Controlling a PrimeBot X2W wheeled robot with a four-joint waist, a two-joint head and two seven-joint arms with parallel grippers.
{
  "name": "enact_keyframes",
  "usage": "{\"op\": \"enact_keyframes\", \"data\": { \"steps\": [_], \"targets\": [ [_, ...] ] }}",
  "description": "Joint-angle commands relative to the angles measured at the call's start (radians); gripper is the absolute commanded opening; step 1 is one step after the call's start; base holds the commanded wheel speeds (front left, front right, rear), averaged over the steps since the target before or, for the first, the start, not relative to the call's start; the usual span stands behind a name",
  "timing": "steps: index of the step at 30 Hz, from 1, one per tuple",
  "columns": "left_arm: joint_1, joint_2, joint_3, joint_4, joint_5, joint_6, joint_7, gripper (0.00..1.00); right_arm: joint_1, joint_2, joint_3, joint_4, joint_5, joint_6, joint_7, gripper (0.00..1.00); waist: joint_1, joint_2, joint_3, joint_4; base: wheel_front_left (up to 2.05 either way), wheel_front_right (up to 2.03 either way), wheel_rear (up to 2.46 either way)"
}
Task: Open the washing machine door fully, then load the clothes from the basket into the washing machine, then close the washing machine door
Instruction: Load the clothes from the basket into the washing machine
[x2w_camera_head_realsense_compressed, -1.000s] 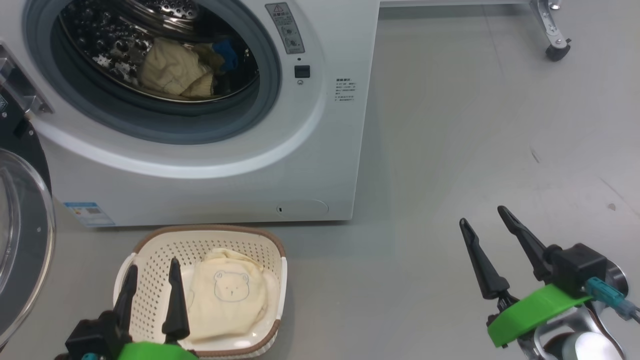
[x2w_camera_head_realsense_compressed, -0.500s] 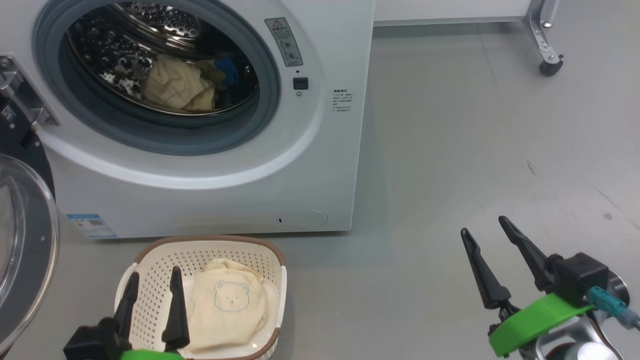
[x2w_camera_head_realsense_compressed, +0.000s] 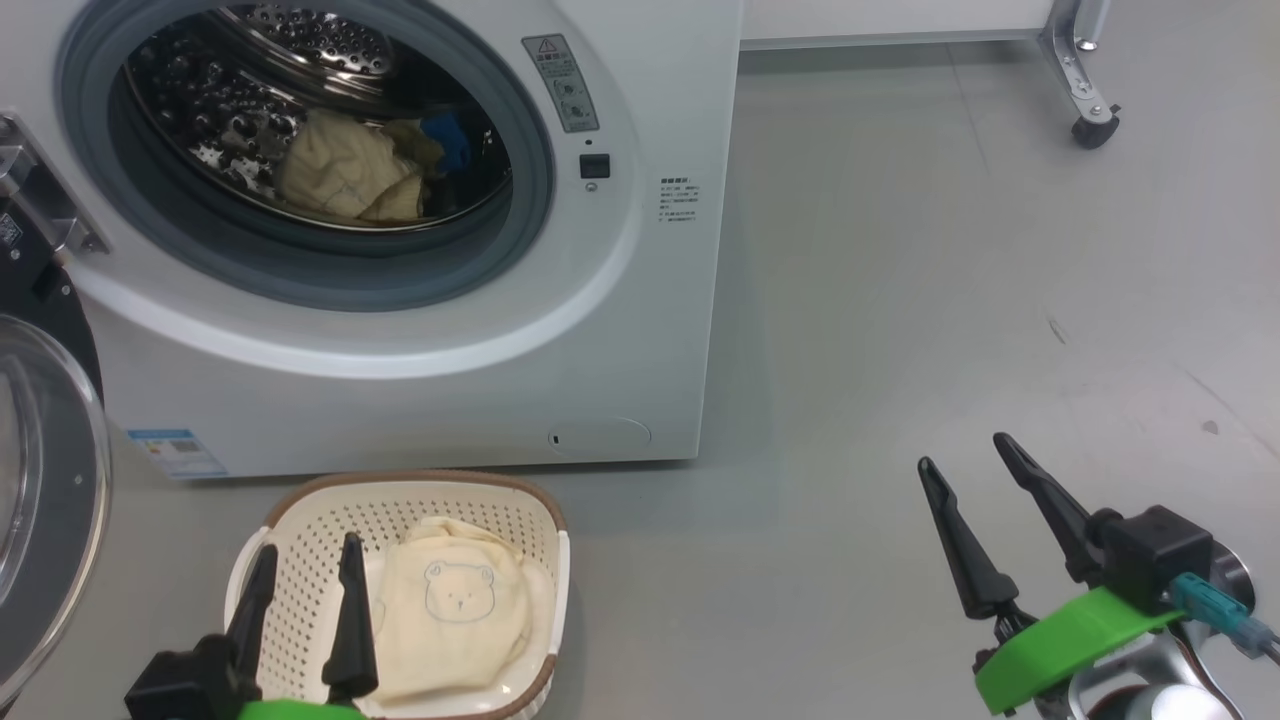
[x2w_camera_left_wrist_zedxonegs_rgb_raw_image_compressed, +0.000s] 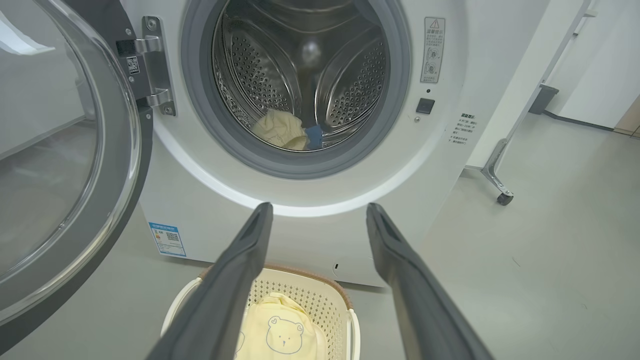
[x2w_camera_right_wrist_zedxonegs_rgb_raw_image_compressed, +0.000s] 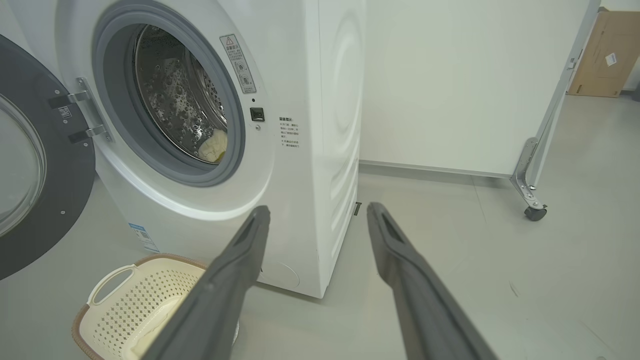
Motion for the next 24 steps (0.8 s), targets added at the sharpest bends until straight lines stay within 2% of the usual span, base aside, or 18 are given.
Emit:
{"op": "enact_keyframes", "data": {
  "steps": [1,7,14,24],
  "targets": [
    [-0.041,0.027,0.041,-0.035,0.004,0.174,-0.004,1.00,-0.030,-0.008,0.023,-0.036,0.008,-0.003,0.001,1.00,0.0001,-0.0001,0.004,0.000,0.00,0.00,0.00],
    [-0.075,0.035,0.043,-0.038,0.015,0.179,-0.002,1.00,-0.044,-0.008,0.025,-0.045,0.012,-0.003,-0.005,1.00,0.0001,-0.0001,0.043,-0.005,0.00,0.00,0.00],
    [-0.159,0.029,0.035,0.005,0.015,0.160,0.007,1.00,-0.094,-0.008,0.040,-0.054,0.017,-0.003,-0.016,1.00,0.0001,-0.0001,0.145,-0.017,0.00,0.00,0.00],
    [-0.381,0.006,0.004,0.297,-0.040,0.008,0.024,1.00,-0.202,-0.008,0.053,-0.039,0.043,-0.003,-0.055,1.00,0.0001,-0.0001,0.341,-0.051,0.00,0.00,0.00]
  ]
}}
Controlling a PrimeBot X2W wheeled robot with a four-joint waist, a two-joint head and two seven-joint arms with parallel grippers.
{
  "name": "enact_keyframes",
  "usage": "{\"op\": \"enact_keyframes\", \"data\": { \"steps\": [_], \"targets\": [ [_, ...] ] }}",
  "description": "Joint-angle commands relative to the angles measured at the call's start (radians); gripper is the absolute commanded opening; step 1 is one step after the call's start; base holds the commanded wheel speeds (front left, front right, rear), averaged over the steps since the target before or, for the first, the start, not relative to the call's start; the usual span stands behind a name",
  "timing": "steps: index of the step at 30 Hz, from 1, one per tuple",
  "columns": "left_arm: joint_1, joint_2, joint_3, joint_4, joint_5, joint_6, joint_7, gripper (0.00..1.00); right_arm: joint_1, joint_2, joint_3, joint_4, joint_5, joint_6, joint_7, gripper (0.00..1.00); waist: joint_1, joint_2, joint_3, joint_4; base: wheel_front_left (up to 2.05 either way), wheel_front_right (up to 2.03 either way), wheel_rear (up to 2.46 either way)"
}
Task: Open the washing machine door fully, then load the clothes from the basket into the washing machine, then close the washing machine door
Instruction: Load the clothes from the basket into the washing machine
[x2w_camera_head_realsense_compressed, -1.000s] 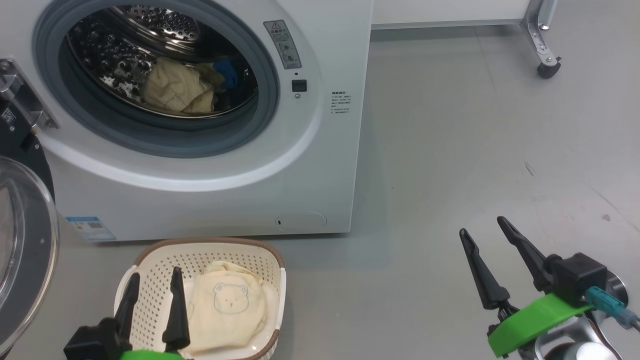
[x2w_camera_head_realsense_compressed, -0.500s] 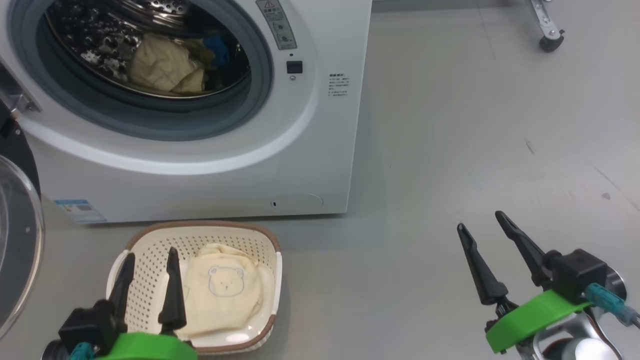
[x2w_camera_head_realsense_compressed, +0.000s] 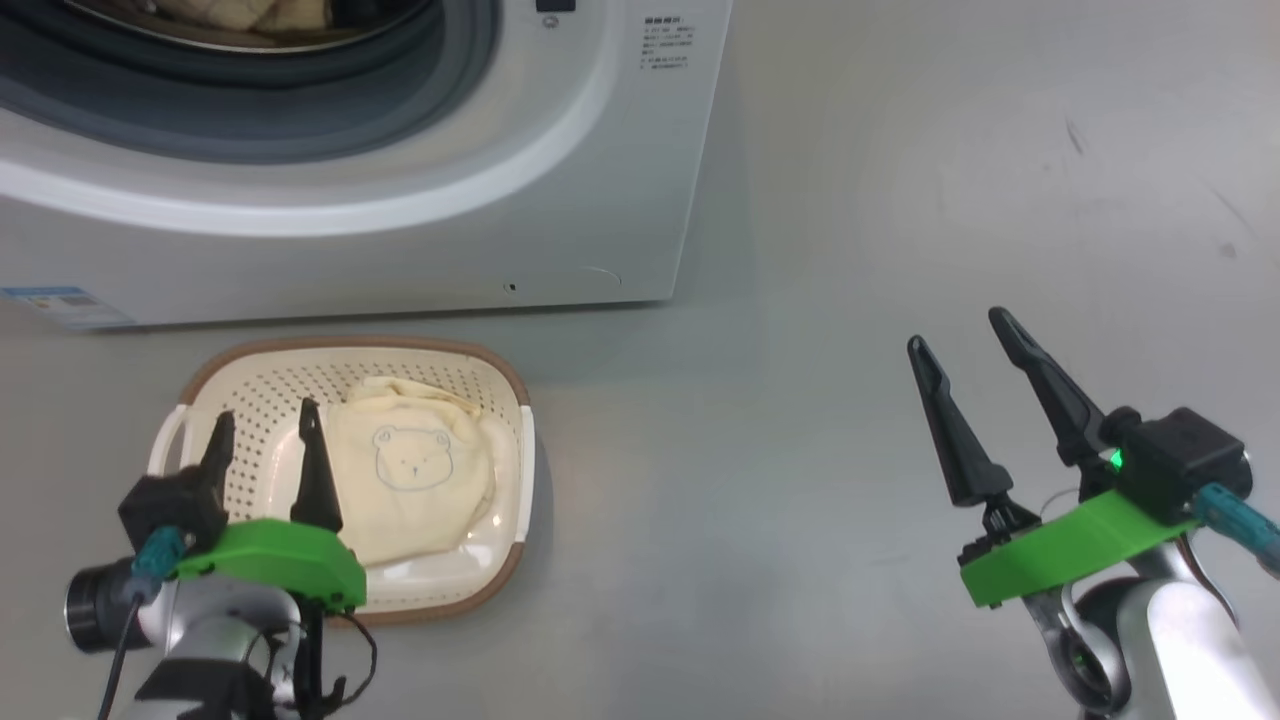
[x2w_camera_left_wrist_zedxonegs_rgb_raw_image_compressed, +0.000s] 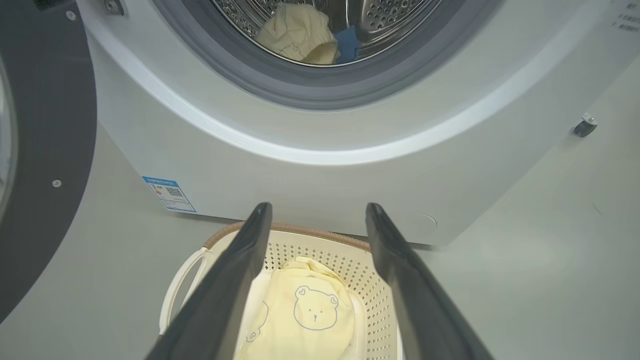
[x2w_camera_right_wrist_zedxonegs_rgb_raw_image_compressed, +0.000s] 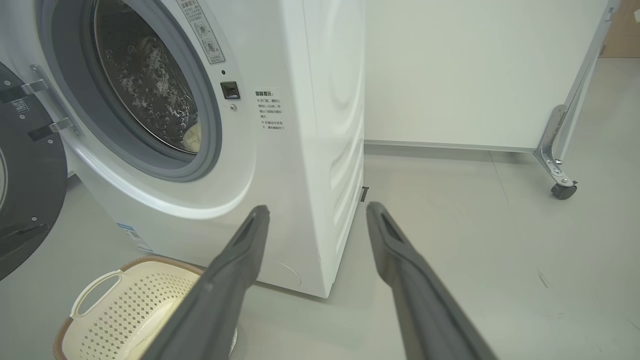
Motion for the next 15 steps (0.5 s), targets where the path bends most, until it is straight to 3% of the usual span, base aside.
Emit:
{"op": "enact_keyframes", "data": {
  "steps": [1,8,9,15],
  "targets": [
    [-0.080,0.013,0.028,0.043,-0.013,0.000,0.007,1.00,-0.052,-0.008,0.023,-0.026,0.004,-0.003,-0.021,1.00,-0.0002,0.0000,0.076,-0.021,0.00,0.00,0.00],
    [-0.245,-0.012,0.006,0.298,-0.065,-0.123,0.065,1.00,-0.137,-0.008,0.045,-0.021,0.041,-0.003,-0.058,1.00,-0.0002,0.0000,0.219,-0.058,0.00,0.00,0.00],
    [-0.245,-0.012,0.006,0.298,-0.065,-0.123,0.065,1.00,-0.137,-0.008,0.045,-0.021,0.041,-0.003,-0.058,1.00,-0.0002,0.0000,0.219,-0.058,0.00,0.00,0.00],
    [-0.376,-0.020,0.001,0.524,-0.116,-0.244,0.123,1.00,-0.215,-0.008,0.077,0.001,0.051,-0.003,-0.092,1.00,-0.0002,0.0000,0.352,-0.097,0.00,0.00,0.00]
  ]
}}
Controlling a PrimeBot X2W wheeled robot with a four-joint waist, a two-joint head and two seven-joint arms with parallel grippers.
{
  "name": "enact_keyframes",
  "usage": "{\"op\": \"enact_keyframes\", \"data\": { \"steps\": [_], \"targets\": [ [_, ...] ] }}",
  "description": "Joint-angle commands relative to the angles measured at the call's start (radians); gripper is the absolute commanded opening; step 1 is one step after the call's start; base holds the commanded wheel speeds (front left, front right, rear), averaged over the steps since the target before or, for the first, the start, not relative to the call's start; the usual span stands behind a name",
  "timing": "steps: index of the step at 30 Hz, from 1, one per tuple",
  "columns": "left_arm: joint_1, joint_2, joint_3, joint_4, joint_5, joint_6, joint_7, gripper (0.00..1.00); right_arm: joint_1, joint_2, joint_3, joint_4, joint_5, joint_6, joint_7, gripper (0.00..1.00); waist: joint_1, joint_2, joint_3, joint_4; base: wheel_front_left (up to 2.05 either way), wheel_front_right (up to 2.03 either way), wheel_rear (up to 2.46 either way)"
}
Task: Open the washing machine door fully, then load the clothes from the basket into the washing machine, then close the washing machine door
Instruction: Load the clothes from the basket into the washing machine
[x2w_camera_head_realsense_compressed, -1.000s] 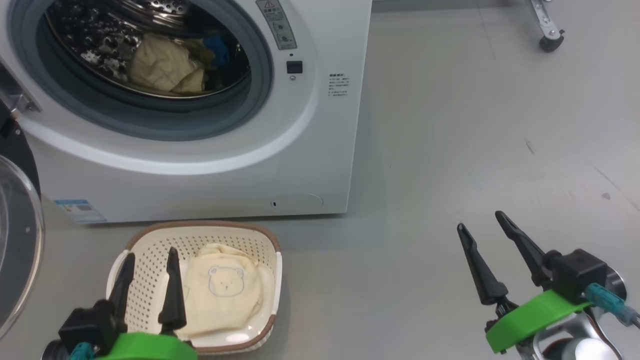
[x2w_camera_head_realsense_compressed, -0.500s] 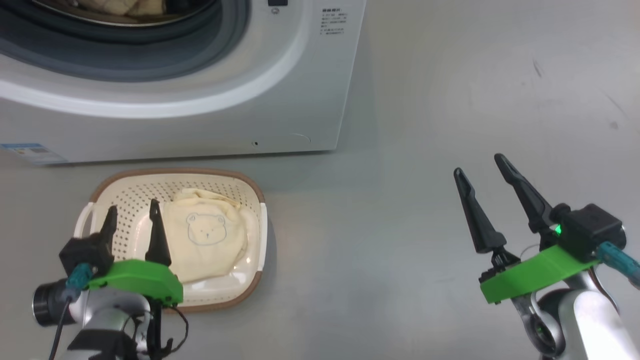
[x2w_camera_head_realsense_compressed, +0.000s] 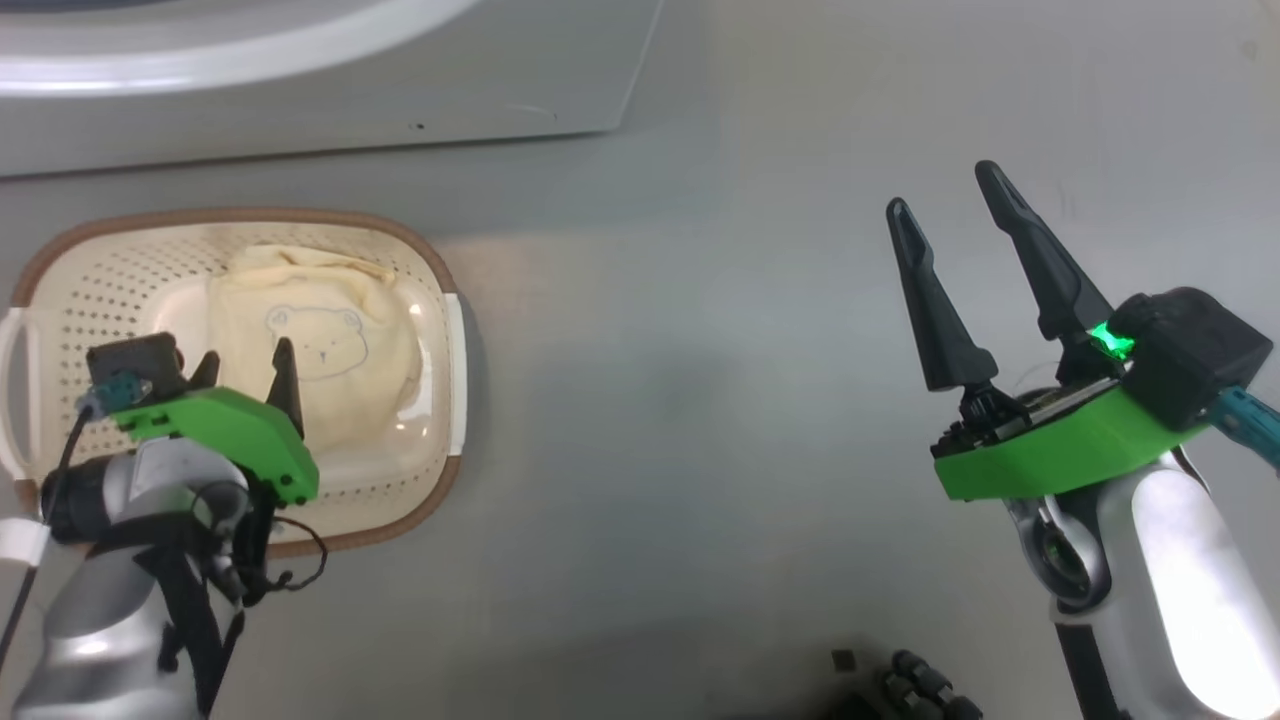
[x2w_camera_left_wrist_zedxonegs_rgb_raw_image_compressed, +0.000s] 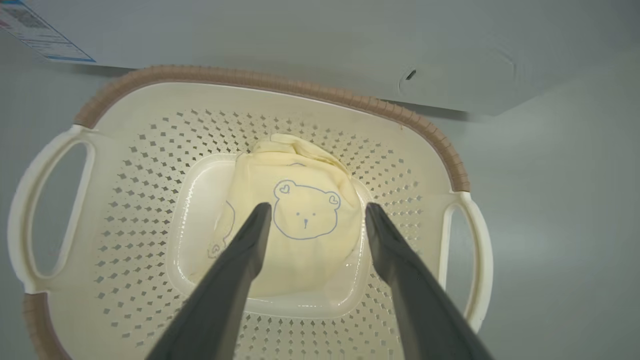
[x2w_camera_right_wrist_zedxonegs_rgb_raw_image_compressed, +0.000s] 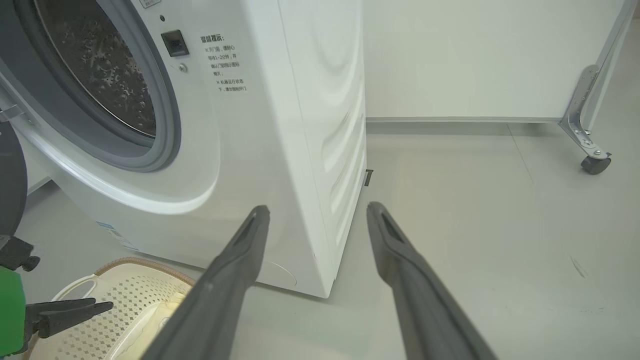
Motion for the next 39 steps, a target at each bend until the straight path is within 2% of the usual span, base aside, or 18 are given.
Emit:
{"op": "enact_keyframes", "data": {
  "steps": [1,8,18,22,26,31,35,36,37,38,39],
  "targets": [
    [-0.024,0.030,0.030,0.012,-0.009,-0.012,0.010,1.00,-0.011,-0.007,0.024,-0.025,0.008,-0.003,-0.016,1.00,-0.0003,0.0000,0.073,-0.034,0.00,0.00,0.00],
    [-0.143,0.056,0.040,0.156,-0.053,-0.082,0.091,1.00,-0.066,-0.007,0.043,-0.015,0.021,-0.003,-0.038,1.00,-0.0003,0.0000,0.195,-0.075,0.00,0.00,0.00],
    [-0.265,0.090,0.040,0.293,-0.079,-0.108,0.169,1.00,-0.100,-0.007,0.069,0.001,0.059,-0.003,-0.066,1.00,-0.0003,0.0000,0.318,-0.128,0.00,0.00,0.00],
    [-0.302,0.102,0.046,0.329,-0.088,-0.112,0.168,1.00,-0.103,-0.007,0.080,0.007,0.071,-0.003,-0.076,1.00,-0.0003,0.0000,0.351,-0.147,0.00,0.00,0.00],
    [-0.335,0.116,0.053,0.369,-0.093,-0.102,0.167,1.00,-0.102,-0.007,0.086,0.009,0.078,-0.003,-0.082,1.00,-0.0003,0.0000,0.380,-0.164,0.00,0.00,0.00],
    [-0.376,0.129,0.067,0.415,-0.098,-0.057,0.140,1.00,-0.101,-0.007,0.102,0.009,0.091,-0.003,-0.086,1.00,-0.0003,0.0000,0.412,-0.183,0.00,0.00,0.00],
    [-0.392,0.108,0.072,0.445,-0.104,-0.025,0.127,1.00,-0.094,-0.007,0.102,0.011,0.090,-0.003,-0.089,1.00,-0.0003,0.0000,0.416,-0.185,0.00,0.00,0.00],
    [-0.395,0.104,0.071,0.450,-0.103,-0.018,0.122,0.97,-0.092,-0.007,0.100,0.010,0.090,-0.003,-0.090,1.00,-0.0003,0.0000,0.416,-0.184,0.00,0.00,0.00],
    [-0.399,0.101,0.068,0.454,-0.100,-0.011,0.117,0.37,-0.090,-0.007,0.099,0.009,0.091,-0.003,-0.090,1.00,-0.0003,0.0000,0.417,-0.183,0.00,0.00,0.00],
    [-0.399,0.101,0.068,0.454,-0.100,-0.011,0.117,0.37,-0.090,-0.007,0.099,0.009,0.091,-0.003,-0.090,1.00,-0.0003,0.0000,0.417,-0.183,0.00,0.00,0.00],
    [-0.401,0.098,0.067,0.459,-0.100,-0.006,0.115,0.00,-0.089,-0.007,0.098,0.008,0.091,-0.003,-0.091,1.00,-0.0003,0.0000,0.417,-0.183,0.00,0.00,0.00]
  ]
}}
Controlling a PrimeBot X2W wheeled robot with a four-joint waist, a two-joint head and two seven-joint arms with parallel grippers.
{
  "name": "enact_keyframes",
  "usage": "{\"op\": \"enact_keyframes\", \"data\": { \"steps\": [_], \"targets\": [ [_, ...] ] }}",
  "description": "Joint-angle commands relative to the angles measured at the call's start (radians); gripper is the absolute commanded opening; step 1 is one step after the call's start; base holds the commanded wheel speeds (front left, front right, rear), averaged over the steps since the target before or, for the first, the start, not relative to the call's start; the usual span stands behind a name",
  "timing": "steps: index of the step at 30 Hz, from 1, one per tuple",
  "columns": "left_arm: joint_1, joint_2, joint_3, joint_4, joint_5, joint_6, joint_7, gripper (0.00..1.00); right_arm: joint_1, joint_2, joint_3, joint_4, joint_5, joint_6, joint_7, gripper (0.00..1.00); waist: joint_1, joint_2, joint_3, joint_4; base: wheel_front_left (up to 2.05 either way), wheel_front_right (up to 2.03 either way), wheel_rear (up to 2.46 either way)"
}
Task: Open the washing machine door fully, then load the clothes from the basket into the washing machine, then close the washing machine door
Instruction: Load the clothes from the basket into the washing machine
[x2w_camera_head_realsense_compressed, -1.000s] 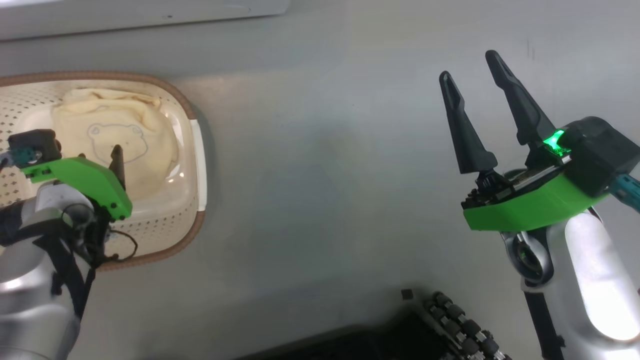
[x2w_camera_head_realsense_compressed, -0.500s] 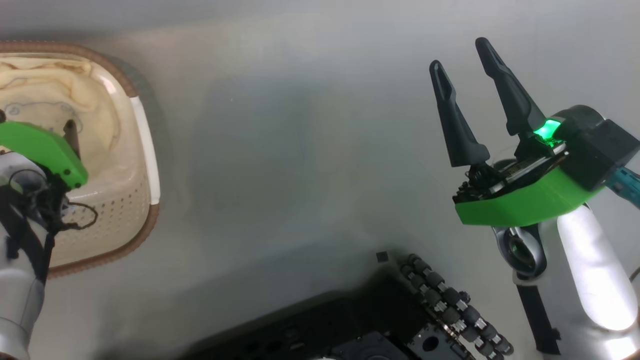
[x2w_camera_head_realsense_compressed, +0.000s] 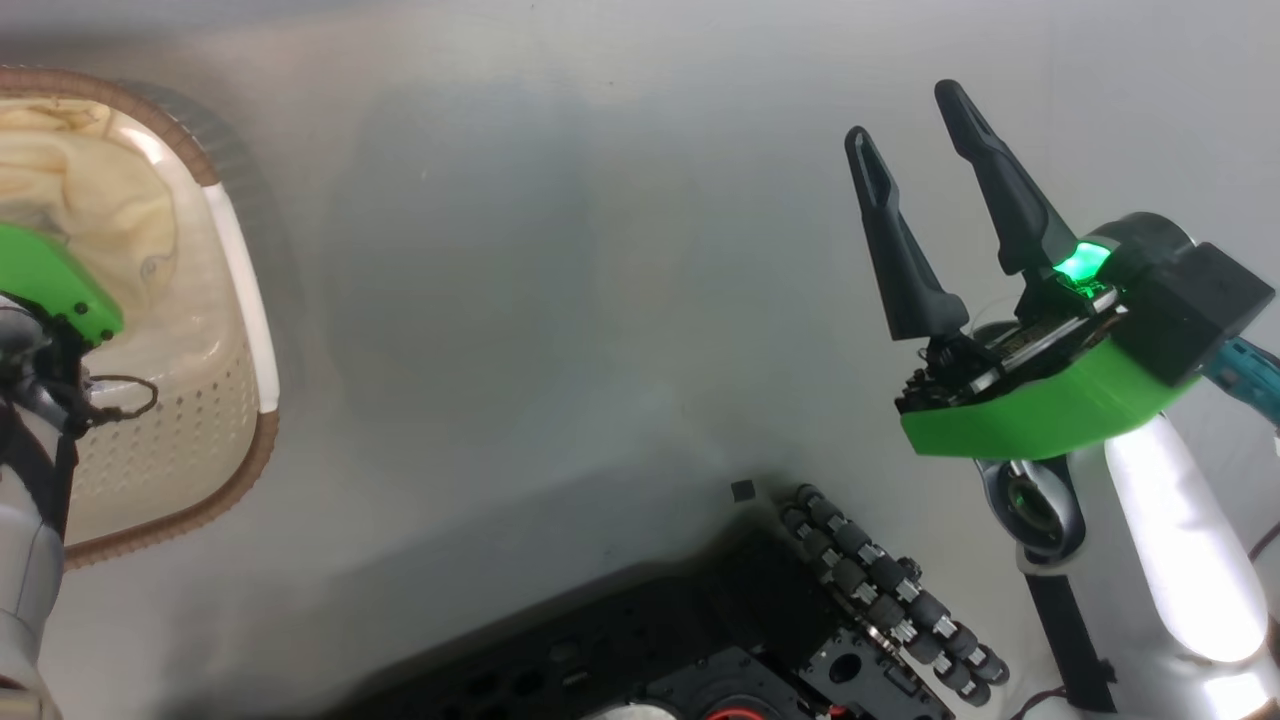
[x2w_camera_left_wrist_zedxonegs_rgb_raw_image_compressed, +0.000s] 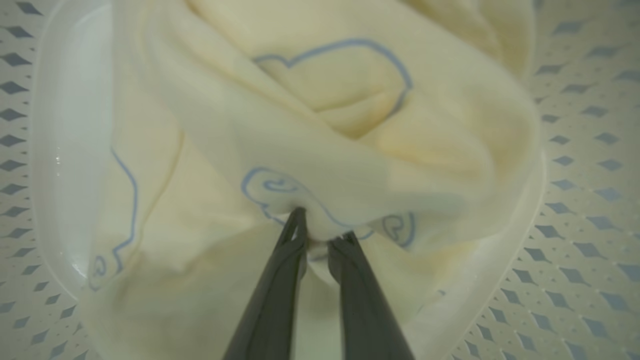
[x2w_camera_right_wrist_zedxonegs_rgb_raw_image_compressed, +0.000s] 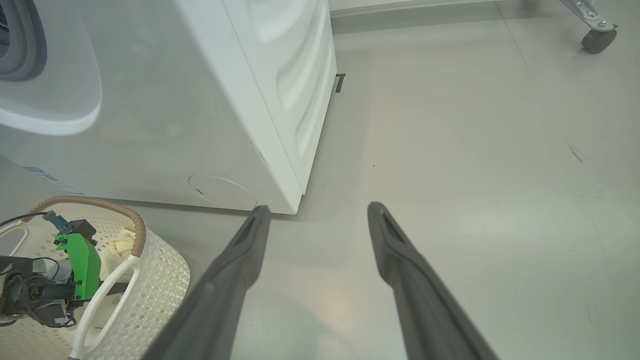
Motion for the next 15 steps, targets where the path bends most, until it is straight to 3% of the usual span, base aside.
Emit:
{"op": "enact_keyframes", "data": {
  "steps": [1,8,15],
  "targets": [
    [0.018,0.031,0.013,0.005,0.004,0.006,-0.008,0.00,0.038,-0.007,0.009,-0.025,0.004,-0.003,-0.009,1.00,0.0000,0.0000,0.000,0.001,0.00,0.00,0.00],
    [0.019,0.030,0.011,0.024,-0.001,0.007,-0.024,0.00,0.027,-0.007,0.008,-0.021,0.007,-0.003,-0.011,1.00,0.0000,0.0000,-0.005,0.006,0.00,0.00,0.00],
    [0.032,0.026,0.000,0.025,0.011,0.001,-0.127,0.00,0.025,-0.007,-0.015,-0.011,0.002,-0.003,-0.013,1.00,0.0000,0.0000,-0.040,0.040,0.00,0.00,0.00]
  ]
}}
